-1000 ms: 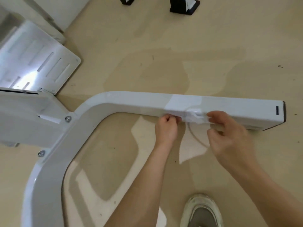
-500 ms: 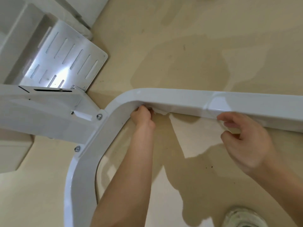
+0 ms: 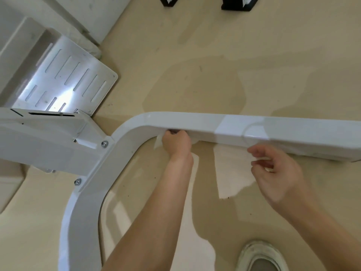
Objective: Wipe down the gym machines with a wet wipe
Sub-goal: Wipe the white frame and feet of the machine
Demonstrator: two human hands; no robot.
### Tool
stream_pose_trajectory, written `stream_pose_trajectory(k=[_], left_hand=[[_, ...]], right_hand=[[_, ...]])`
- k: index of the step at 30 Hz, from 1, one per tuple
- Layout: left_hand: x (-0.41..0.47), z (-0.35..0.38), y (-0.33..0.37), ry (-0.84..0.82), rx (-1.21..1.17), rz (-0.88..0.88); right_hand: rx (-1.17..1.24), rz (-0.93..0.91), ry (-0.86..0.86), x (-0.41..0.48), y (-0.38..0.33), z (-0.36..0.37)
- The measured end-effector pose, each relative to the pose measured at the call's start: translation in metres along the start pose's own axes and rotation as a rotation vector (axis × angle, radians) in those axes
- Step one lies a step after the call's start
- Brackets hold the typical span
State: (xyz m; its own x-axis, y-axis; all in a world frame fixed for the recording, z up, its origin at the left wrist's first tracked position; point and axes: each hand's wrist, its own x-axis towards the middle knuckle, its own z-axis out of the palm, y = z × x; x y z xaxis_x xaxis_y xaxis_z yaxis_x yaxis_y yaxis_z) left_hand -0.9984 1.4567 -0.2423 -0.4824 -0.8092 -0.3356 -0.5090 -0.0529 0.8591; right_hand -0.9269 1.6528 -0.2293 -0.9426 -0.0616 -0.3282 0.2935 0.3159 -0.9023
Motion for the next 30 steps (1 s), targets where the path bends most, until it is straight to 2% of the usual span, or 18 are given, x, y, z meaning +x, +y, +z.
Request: stream_pose_trajectory(k=[4,7,12,14,17,21,23,26,28,30], left_hand=[[-0.034,0.011,-0.005,0.001,0.004,-0.019],[-0.069,0.021,-0.01,-0.081,-0.08,-0.012],[-0.138,0.039,-0.003,-0.275,-0.231,-0.163],[-0.165,0.041,0.004,-0.398,-0.25,-0.24],[-0.197,0.042,0.01,-0.591,-0.146,-0.282],[-0.229,0.044,0.038,-0.8,-0.146,-0.355],[-0.248,0.045,0.06,-0.901,-0.045,-0.358],[-0.283,0.048,0.094,-0.952,0.104,-0.31],[-0.308,0.044,0.116,-0.971,0.064,-0.331],[-0.336,0.032,0.14,-1.084,0.033,-0.36]], right_hand=[[0.045,0.041,-0.002,-0.01,0.004,-0.005],[0.107,0.085,0.009,-0.015,0.003,-0.015],[0.197,0.112,0.013,-0.015,-0.004,-0.052],[0.2,0.11,-0.074,-0.015,-0.008,-0.072],[0.085,0.072,-0.19,-0.014,-0.012,-0.101],[0.09,0.036,-0.026,-0.022,-0.024,-0.153],[0.151,0.043,0.052,-0.033,-0.037,-0.184],[0.327,0.075,0.139,-0.06,-0.064,-0.228],[0.486,0.13,0.156,-0.08,-0.088,-0.253],[0.623,0.201,0.146,-0.1,-0.114,-0.277]])
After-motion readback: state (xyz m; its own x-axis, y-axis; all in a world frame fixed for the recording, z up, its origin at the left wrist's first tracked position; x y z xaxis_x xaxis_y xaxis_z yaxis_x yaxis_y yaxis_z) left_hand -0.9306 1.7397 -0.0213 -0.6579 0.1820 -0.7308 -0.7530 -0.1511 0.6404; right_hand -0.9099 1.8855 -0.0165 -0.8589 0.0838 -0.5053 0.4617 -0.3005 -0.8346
